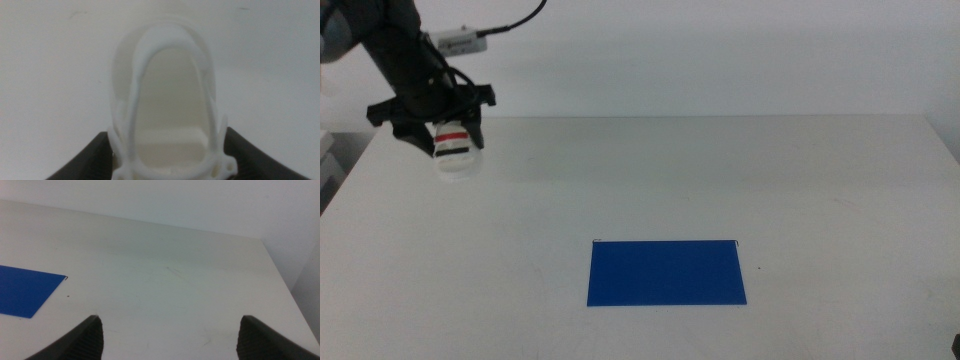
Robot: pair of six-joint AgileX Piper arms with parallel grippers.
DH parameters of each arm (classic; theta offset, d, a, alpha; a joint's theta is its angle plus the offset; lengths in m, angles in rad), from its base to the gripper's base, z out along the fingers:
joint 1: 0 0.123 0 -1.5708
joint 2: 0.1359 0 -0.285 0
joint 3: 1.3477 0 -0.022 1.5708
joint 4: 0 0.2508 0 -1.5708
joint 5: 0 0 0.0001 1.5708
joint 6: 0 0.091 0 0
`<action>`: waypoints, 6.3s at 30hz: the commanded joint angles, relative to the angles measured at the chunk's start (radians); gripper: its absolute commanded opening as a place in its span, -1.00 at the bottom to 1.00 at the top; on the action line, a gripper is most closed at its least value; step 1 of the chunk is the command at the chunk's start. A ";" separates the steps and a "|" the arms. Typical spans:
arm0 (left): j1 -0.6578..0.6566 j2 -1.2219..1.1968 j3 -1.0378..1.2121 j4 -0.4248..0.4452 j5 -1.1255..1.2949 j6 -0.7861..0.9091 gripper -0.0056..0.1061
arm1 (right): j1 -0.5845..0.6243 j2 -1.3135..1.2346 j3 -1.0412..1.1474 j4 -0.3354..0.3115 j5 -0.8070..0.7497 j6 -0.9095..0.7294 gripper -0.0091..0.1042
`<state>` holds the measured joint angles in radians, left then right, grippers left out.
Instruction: Use one arm to grab the shoe from the table and place it on the mat.
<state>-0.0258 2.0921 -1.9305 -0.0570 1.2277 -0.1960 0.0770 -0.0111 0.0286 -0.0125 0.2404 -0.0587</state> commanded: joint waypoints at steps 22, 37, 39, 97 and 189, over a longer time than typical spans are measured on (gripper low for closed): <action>-0.565 -0.203 0.151 0.090 0.080 -0.385 -0.93 | 0.003 0.004 0.005 -0.011 -0.073 -0.010 0.53; -0.688 -0.096 0.151 0.074 0.015 -0.306 -0.93 | 0.003 0.004 0.005 -0.011 -0.073 -0.010 0.53; -0.688 -0.096 0.151 0.074 0.014 -0.234 -0.93 | 0.003 0.004 0.005 -0.011 -0.073 -0.010 0.53; -0.657 0.032 0.151 -0.026 -0.081 1.222 -0.93 | 0.003 0.004 0.005 -0.011 -0.073 -0.010 0.53; 0.001 -2.104 1.874 -0.012 -1.061 0.219 0.54 | 0.003 0.004 0.005 -0.011 -0.073 -0.011 0.53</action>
<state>-0.0228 0.0083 -0.0586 -0.0553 0.2674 0.0242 0.0770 -0.0111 0.0286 -0.0125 0.2404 -0.0587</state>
